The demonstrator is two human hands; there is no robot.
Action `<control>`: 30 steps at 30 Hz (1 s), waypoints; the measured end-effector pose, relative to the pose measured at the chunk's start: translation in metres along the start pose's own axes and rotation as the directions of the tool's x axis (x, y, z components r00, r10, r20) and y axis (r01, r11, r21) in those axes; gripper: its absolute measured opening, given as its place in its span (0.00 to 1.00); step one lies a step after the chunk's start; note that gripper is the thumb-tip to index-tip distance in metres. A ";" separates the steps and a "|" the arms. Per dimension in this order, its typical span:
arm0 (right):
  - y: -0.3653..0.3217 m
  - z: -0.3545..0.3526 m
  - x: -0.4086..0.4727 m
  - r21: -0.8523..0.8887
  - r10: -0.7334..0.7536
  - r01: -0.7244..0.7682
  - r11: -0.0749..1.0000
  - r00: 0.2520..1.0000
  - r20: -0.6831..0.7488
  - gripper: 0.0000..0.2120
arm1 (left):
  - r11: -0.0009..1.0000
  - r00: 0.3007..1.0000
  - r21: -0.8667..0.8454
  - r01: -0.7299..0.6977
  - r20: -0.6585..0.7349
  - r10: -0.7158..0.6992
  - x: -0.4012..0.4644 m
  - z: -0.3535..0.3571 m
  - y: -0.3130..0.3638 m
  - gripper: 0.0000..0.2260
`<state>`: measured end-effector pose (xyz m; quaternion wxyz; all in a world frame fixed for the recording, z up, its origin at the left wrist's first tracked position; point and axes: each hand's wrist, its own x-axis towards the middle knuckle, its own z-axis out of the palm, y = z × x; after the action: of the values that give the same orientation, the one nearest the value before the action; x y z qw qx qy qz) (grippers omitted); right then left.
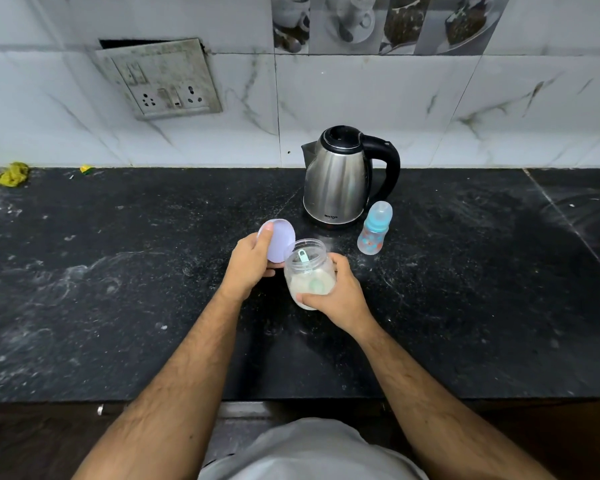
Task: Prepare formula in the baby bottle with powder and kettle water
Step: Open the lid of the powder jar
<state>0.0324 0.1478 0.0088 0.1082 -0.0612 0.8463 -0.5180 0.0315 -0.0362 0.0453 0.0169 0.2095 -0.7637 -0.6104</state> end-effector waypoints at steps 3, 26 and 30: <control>0.000 0.002 0.004 -0.009 0.000 0.000 1.000 1.000 0.005 0.38 | 0.980 0.993 -0.163 0.114 -0.019 -0.118 0.007 -0.010 -0.012 0.19; 0.006 0.013 0.028 -0.074 -0.012 0.010 0.997 0.999 -0.030 0.40 | 0.788 0.825 0.386 0.480 -0.503 -0.256 0.066 -0.074 -0.089 0.09; 0.005 0.017 0.028 -0.082 -0.010 0.009 0.997 1.000 -0.012 0.37 | 0.812 0.842 0.403 0.421 -0.508 -0.184 0.064 -0.074 -0.091 0.09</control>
<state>0.0097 0.1297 -0.0067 0.0978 -0.0667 0.8673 -0.4836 0.0214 -0.1411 -0.0360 0.0361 0.4627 -0.8255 -0.3212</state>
